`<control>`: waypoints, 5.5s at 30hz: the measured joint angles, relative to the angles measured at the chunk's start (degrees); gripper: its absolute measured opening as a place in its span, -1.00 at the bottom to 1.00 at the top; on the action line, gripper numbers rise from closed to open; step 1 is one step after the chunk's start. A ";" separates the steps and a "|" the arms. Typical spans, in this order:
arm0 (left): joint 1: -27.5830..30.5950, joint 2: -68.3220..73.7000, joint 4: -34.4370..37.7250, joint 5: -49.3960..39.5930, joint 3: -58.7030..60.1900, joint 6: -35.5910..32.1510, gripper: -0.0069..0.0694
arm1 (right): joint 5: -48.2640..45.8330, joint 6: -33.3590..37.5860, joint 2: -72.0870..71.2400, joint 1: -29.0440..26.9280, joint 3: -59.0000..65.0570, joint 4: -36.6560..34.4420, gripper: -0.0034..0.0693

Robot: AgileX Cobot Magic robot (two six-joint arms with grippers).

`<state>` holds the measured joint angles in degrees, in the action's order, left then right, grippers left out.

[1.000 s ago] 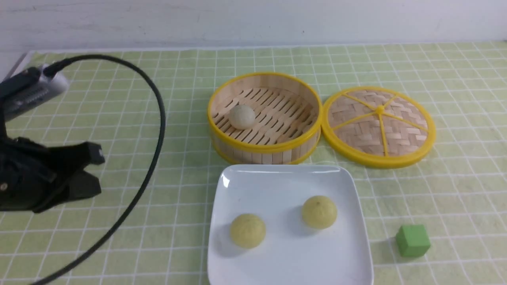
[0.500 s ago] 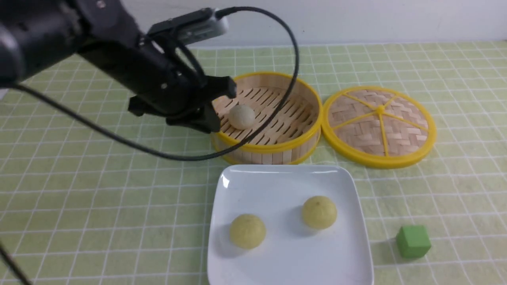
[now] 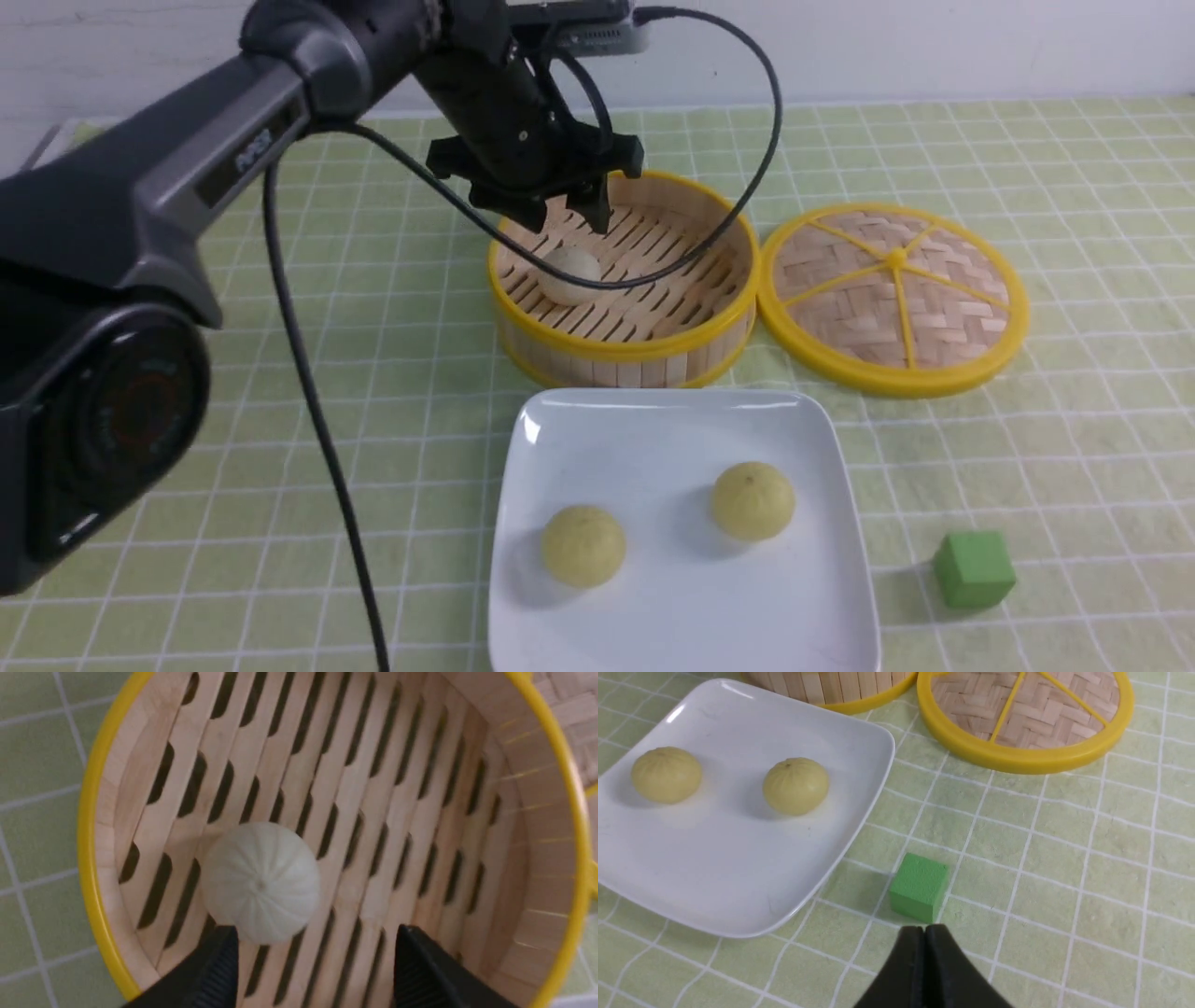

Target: Put the steamed buns into the plate on the green tablecloth.

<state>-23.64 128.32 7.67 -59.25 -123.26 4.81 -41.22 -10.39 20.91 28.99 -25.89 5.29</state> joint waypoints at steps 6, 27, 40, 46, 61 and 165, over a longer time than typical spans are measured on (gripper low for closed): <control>0.00 5.79 -1.20 -0.46 -2.00 0.39 0.36 | 0.45 0.00 0.00 0.00 0.00 0.11 -0.87; 0.00 -16.28 -3.87 -11.37 3.31 1.48 -0.75 | 0.52 0.00 0.00 0.00 0.00 0.11 -0.80; -6.35 -26.54 6.06 5.23 44.90 -2.01 -0.74 | 0.52 0.00 0.00 0.00 0.00 0.11 -0.75; -8.63 -23.51 4.39 10.83 45.22 -1.84 -0.70 | 0.52 0.00 0.00 0.00 0.00 0.11 -0.73; -8.63 -24.40 2.07 12.52 43.95 3.70 0.53 | -12.31 0.00 -2.81 0.00 -7.79 -1.37 -0.94; -8.58 -93.34 -14.77 49.36 97.93 16.35 -0.79 | 18.82 0.04 -21.62 -25.15 27.17 -3.06 -0.70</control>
<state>-32.22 34.98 -7.09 -9.88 -25.33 21.17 -22.40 -10.36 -0.71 3.85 1.28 2.23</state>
